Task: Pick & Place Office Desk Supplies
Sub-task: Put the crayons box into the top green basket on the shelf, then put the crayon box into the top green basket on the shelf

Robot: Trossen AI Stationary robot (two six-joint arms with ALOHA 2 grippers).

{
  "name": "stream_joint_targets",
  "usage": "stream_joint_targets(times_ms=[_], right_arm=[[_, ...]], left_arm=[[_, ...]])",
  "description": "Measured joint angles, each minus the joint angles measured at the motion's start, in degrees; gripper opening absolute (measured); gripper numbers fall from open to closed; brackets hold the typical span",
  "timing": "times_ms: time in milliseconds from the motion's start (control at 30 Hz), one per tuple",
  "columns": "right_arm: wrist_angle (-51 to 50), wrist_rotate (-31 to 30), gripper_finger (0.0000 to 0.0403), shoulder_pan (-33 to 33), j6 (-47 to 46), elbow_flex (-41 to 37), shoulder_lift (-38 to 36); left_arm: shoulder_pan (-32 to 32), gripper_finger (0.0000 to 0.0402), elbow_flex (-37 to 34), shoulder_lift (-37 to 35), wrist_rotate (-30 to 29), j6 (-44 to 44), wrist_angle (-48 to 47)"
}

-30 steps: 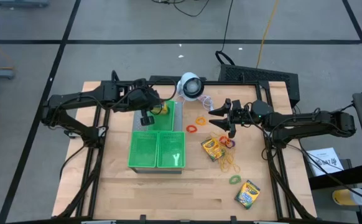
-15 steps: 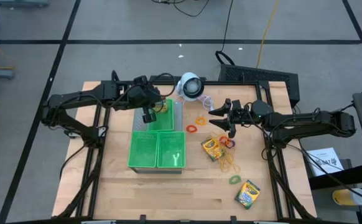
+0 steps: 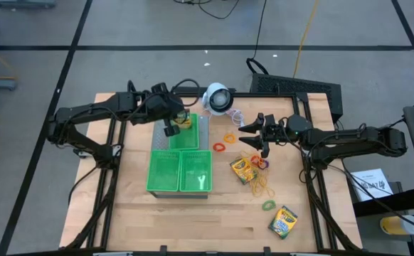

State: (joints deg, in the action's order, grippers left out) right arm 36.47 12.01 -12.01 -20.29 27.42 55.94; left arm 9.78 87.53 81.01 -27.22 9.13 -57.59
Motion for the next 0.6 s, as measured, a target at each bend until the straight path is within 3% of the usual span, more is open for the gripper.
stream_joint_targets(times_ms=[333,433,600], right_arm=[[-0.1,0.0,0.0212,0.0,0.0,0.0,0.0],[-0.1,0.0,0.0212,0.0,0.0,0.0,0.0],[-0.5,0.6,0.0212,0.0,0.1,0.0,0.0]], left_arm=[[0.0,0.0071,0.0,0.0,-6.2,1.7,2.1],[-0.5,0.0071,-0.1,-1.8,-3.7,1.0,3.1],[-1.7,0.0071,-0.1,-8.8,5.2,-2.1,9.3]])
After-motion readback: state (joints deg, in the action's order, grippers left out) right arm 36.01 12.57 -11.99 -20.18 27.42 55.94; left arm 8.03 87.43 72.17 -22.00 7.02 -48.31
